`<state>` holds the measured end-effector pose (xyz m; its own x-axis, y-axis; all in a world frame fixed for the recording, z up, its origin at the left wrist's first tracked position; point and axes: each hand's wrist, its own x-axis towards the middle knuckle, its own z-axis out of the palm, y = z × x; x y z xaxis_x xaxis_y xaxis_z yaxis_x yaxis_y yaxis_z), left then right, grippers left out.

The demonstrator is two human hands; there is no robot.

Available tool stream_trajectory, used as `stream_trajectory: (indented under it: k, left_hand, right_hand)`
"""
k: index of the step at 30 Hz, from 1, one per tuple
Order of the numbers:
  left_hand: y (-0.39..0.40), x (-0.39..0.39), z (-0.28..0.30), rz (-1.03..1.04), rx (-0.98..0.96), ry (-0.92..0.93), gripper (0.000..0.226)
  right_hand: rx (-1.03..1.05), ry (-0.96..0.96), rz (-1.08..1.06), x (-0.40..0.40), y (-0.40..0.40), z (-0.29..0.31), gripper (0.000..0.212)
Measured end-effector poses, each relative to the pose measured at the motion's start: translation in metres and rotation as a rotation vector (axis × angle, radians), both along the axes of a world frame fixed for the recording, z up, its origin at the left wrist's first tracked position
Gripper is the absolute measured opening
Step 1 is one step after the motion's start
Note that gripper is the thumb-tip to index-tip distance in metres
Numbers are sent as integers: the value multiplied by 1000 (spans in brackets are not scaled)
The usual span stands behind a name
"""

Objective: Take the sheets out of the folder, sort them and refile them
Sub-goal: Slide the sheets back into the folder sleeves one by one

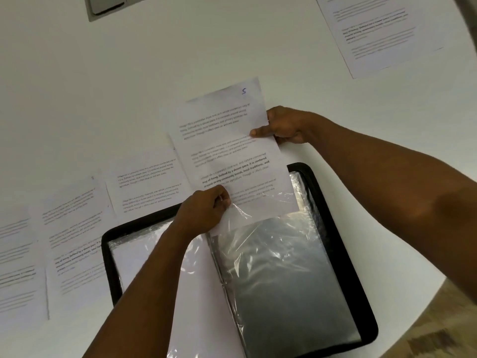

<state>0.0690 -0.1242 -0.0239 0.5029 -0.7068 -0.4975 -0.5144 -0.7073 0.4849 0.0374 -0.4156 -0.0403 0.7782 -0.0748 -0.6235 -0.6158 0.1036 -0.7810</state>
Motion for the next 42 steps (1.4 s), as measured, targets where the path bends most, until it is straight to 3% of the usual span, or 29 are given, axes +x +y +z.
stream_trajectory:
  k: [7, 13, 17, 23, 27, 36, 42]
  left_hand:
    - [9, 7, 5, 65, -30, -3, 6]
    - [-2, 6, 2, 49, -23, 44, 5]
    - [-5, 2, 1, 95, -42, 109, 3]
    - [-37, -18, 2, 34, -78, 222, 11]
    - [-60, -27, -1, 57, -105, 246, 15]
    - [-55, -30, 0, 133, -136, 194, 17]
    - [-52, -35, 6, 151, -149, 155, 19]
  right_hand:
    - [-30, -26, -45, -5, -24, 11, 34]
    - [-101, 23, 122, 3, -1, 10, 21]
    - [-81, 19, 177, 4, 9, 8, 26]
    - [-110, 9, 49, -4, 0, 8, 32]
    - [-164, 60, 157, -9, 0, 8, 41]
    - [-92, 186, 339, -21, 3, 14, 37]
    - [-259, 324, 610, -23, 7, 22, 42]
